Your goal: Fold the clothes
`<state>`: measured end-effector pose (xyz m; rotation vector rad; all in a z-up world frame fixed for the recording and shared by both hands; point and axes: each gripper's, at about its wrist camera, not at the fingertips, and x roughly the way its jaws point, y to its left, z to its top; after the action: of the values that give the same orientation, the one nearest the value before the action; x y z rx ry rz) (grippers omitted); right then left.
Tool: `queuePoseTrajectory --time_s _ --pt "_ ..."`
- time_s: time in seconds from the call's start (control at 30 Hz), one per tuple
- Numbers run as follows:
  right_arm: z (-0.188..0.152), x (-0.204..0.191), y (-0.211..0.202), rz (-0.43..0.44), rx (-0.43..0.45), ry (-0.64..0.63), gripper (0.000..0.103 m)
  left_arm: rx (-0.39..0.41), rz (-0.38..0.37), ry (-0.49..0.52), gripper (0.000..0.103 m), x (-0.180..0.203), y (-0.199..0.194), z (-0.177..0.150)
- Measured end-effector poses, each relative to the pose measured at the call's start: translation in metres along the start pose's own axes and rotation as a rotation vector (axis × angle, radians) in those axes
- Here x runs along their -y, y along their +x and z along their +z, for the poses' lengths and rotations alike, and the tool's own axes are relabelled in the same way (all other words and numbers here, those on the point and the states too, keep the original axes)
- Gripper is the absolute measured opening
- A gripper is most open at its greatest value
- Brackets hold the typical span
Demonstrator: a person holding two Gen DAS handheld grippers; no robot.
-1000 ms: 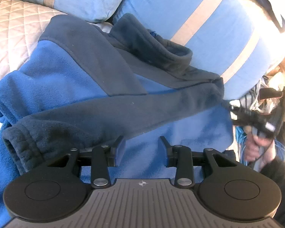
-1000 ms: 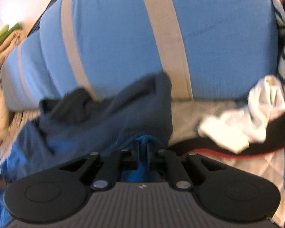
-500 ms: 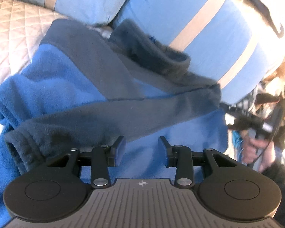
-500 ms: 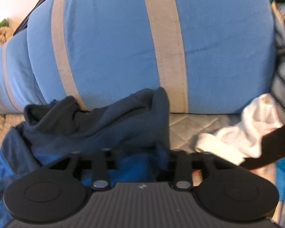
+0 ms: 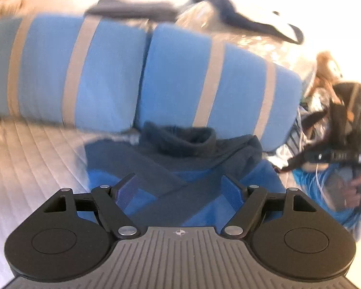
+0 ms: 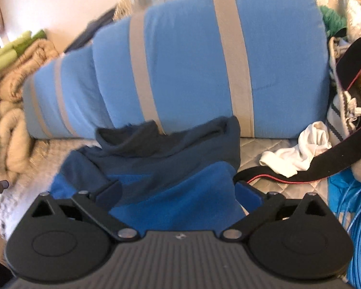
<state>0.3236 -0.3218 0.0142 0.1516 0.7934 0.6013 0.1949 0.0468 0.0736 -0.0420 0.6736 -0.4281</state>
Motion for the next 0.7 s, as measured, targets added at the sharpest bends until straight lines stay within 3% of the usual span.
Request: queuePoseTrajectory --time_s 0.1,0.3,0.5,0.7 --pt "0.008 -0.006 -0.023 0.007 0.023 0.008 0.103 0.032 0.008 0.048 0.073 0.000 -0.029 0.019" --pt "0.014 -0.028 -0.057 -0.018 0.063 -0.106 0.103 0.081 0.063 0.066 0.073 -0.018 -0.054 0.038" --pt "0.002 -0.042 -0.075 0.027 0.049 -0.135 0.103 0.031 0.048 0.013 0.073 -0.040 -0.057 0.033" --pt "-0.016 -0.051 -0.101 0.009 0.074 -0.173 0.103 -0.031 0.004 0.021 0.073 -0.061 -0.063 0.012"
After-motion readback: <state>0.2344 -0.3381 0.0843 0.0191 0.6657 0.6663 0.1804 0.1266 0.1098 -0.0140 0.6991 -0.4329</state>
